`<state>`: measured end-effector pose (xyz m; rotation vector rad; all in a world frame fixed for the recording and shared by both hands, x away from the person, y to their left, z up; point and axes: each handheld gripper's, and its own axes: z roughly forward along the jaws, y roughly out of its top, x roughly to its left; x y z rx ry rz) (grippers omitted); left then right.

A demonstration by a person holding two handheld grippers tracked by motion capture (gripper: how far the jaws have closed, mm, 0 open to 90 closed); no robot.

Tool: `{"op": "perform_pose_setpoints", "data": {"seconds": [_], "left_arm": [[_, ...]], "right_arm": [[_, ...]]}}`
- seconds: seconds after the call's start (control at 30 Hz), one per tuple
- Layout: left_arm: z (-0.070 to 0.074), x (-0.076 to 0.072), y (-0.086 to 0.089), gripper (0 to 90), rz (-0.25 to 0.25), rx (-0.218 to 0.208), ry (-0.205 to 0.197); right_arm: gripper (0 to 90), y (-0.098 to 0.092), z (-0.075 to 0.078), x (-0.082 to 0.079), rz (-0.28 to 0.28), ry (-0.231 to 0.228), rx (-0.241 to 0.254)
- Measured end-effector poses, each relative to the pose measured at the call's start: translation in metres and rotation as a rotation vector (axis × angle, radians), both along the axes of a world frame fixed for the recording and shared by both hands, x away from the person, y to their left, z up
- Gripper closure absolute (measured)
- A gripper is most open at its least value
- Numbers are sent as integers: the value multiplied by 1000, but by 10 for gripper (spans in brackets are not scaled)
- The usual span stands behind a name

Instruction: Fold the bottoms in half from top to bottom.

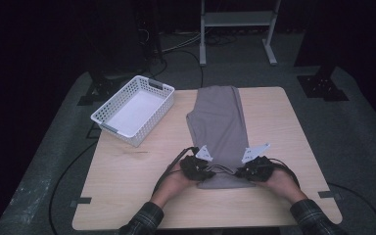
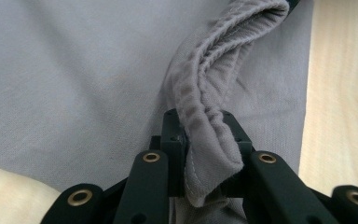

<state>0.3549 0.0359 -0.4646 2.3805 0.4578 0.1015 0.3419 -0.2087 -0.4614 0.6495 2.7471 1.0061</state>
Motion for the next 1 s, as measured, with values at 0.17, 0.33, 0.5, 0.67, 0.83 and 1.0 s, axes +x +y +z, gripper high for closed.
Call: {"op": "perform_pose_setpoints", "data": {"seconds": [0.17, 0.33, 0.5, 0.67, 0.83, 1.0], "left_arm": [[1, -15, 3, 756, -34, 4, 20], [2, -35, 7, 756, -69, 23, 28], [3, -57, 15, 756, -104, 28, 47], [3, -84, 21, 756, -140, 29, 72], [4, -102, 24, 755, -167, 47, 74], [16, -96, 26, 755, -161, 11, 70]], "right_arm": [[859, 1, 0, -13, 36, 15, -2], [859, 5, 1, -33, 88, 21, -13], [859, 10, 1, -52, 140, 35, -9], [858, 17, 1, -79, 201, 43, -16], [857, 20, 1, -98, 238, 56, -9], [857, 20, 7, -96, 238, 48, -3]]}}
